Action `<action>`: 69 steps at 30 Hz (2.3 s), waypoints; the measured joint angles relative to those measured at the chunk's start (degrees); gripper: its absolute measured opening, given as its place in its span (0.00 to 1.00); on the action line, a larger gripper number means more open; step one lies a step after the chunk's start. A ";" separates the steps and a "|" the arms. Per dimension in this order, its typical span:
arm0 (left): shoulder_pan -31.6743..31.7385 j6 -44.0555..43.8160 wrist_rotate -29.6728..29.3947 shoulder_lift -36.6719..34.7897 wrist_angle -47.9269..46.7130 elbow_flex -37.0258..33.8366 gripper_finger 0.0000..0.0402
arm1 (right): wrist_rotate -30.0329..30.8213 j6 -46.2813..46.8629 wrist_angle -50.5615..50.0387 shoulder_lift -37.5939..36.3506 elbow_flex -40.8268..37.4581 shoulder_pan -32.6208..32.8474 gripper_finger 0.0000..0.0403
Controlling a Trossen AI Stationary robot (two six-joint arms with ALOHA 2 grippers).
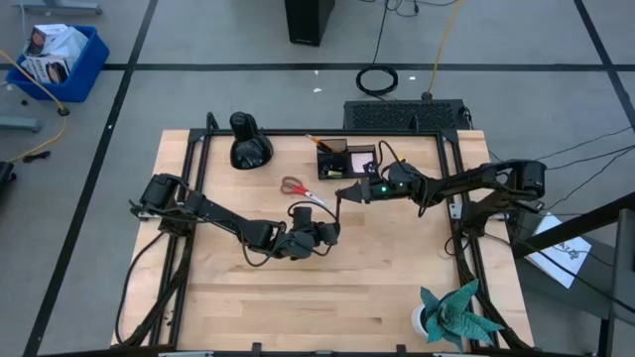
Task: Pick and place office supplies into organizer
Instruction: Put the black pen into the black desk organizer
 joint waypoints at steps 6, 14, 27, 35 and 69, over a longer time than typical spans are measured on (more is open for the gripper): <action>0.00 0.33 -0.02 0.00 -0.06 0.00 0.06 | 0.06 -1.01 -1.83 0.01 2.14 -0.02 0.63; -0.01 0.38 -0.02 0.00 -0.02 0.00 0.06 | -0.17 -2.40 -4.32 0.01 2.14 0.00 0.61; 0.00 0.75 -0.04 0.00 0.00 0.00 0.06 | -0.18 -3.19 -4.30 0.01 2.14 0.00 0.26; 0.00 0.81 -0.07 0.00 0.00 0.02 0.06 | -0.20 -3.98 -4.32 0.01 2.14 -0.02 0.06; -0.32 -4.95 8.00 0.00 -6.18 0.02 0.69 | -3.34 -11.64 2.34 -0.50 2.09 -7.54 0.07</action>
